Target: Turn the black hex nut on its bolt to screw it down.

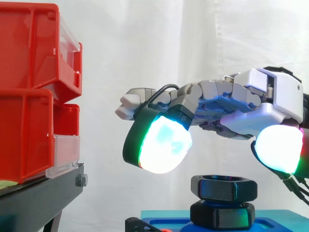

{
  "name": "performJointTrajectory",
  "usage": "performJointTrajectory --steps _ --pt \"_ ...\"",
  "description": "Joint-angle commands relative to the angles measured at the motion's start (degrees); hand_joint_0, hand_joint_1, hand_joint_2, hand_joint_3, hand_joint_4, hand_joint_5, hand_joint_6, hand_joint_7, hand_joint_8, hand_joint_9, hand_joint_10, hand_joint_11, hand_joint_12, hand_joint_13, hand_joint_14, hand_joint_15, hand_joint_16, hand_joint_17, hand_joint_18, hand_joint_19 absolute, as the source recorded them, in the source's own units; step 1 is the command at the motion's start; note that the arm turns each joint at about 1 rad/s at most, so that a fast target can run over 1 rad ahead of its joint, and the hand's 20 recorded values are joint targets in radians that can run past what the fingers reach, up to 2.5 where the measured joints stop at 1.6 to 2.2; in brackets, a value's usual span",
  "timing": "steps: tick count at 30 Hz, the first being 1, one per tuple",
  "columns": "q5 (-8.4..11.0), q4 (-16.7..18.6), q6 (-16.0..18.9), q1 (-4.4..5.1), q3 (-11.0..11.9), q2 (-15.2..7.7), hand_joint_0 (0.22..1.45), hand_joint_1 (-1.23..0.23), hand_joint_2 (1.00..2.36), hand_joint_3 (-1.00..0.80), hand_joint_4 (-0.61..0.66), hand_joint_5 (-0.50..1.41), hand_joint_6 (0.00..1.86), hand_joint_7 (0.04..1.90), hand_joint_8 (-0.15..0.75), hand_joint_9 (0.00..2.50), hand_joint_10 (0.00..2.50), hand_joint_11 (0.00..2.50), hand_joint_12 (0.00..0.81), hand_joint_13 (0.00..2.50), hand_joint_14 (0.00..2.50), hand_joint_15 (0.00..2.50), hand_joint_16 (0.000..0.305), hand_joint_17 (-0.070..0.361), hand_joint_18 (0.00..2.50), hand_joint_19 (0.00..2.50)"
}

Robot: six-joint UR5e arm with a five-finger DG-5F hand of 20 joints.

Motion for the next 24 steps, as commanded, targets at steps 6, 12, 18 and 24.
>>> performJointTrajectory --steps 6,12,18,24 --pt "-1.39 -0.9 0.0 -0.89 -0.1 0.0 0.50 -0.32 1.00 -0.50 0.28 -0.05 0.50 0.88 0.204 0.08 0.00 0.00 0.320 0.25 0.00 0.00 0.056 0.126 0.23 0.42" --pt "-3.50 -1.0 0.0 -1.51 -0.1 0.0 0.50 -0.32 1.00 -0.50 0.27 -0.06 0.50 0.89 0.226 0.16 0.00 0.00 0.323 0.27 0.00 0.00 0.057 0.127 0.25 0.42" --pt "-5.61 -1.0 0.0 -1.77 0.0 0.0 0.50 -0.35 1.00 -0.50 0.13 -0.12 0.50 0.75 0.216 0.22 0.00 0.00 0.326 0.29 0.00 0.00 0.057 0.129 0.26 0.42" --pt "-5.61 -1.0 0.0 -1.69 0.1 0.0 0.51 -0.39 1.00 -0.50 0.06 -0.14 0.50 0.82 0.296 0.64 0.00 0.00 0.320 0.35 0.00 0.00 0.056 0.127 0.26 0.42"
